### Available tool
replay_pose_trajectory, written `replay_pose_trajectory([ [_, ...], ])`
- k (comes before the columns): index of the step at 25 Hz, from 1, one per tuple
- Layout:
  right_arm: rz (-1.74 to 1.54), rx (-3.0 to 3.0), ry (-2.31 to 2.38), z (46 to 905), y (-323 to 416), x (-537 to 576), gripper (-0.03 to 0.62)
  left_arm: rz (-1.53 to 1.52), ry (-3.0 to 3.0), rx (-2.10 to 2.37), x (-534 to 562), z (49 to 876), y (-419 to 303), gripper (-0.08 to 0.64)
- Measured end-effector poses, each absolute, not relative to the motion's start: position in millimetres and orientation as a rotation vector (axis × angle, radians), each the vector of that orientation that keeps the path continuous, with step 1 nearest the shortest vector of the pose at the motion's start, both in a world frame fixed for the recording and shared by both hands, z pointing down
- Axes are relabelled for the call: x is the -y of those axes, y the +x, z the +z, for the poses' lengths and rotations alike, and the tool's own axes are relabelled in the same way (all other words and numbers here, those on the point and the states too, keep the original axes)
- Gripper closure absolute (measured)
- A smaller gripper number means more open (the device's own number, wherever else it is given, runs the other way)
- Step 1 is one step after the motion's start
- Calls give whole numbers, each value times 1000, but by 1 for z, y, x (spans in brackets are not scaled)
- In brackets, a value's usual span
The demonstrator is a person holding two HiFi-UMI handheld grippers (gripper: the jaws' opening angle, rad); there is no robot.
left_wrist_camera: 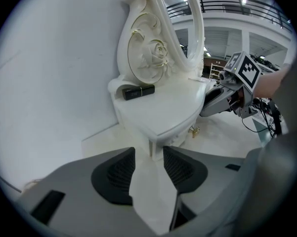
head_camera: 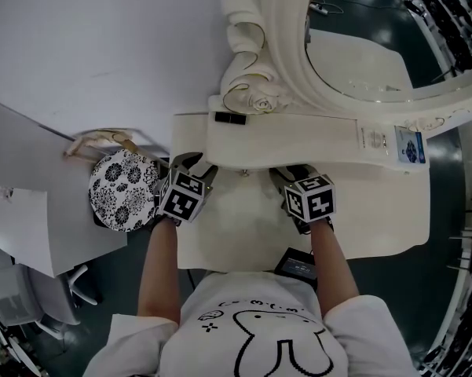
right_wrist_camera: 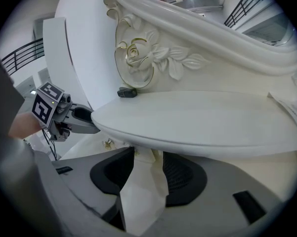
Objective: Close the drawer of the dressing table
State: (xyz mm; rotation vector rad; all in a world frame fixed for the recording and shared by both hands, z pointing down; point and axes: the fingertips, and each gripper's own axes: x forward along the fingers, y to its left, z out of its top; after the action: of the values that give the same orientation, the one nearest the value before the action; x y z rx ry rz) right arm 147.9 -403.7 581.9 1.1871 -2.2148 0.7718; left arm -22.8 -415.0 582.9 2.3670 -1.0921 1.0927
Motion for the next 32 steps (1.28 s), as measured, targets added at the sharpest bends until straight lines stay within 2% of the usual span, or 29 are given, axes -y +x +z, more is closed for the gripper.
replay_pose_trajectory([
  [15, 807, 2200, 1341, 582, 154, 414, 426, 1056, 2380, 1097, 424, 584, -21, 347],
  [18, 809, 2175, 1384, 583, 160, 415, 367, 1051, 2387, 1094, 424, 584, -21, 346],
  [32, 810, 2121, 1545, 577, 164, 402, 362, 1002, 2423, 1076, 423, 578, -28, 345],
])
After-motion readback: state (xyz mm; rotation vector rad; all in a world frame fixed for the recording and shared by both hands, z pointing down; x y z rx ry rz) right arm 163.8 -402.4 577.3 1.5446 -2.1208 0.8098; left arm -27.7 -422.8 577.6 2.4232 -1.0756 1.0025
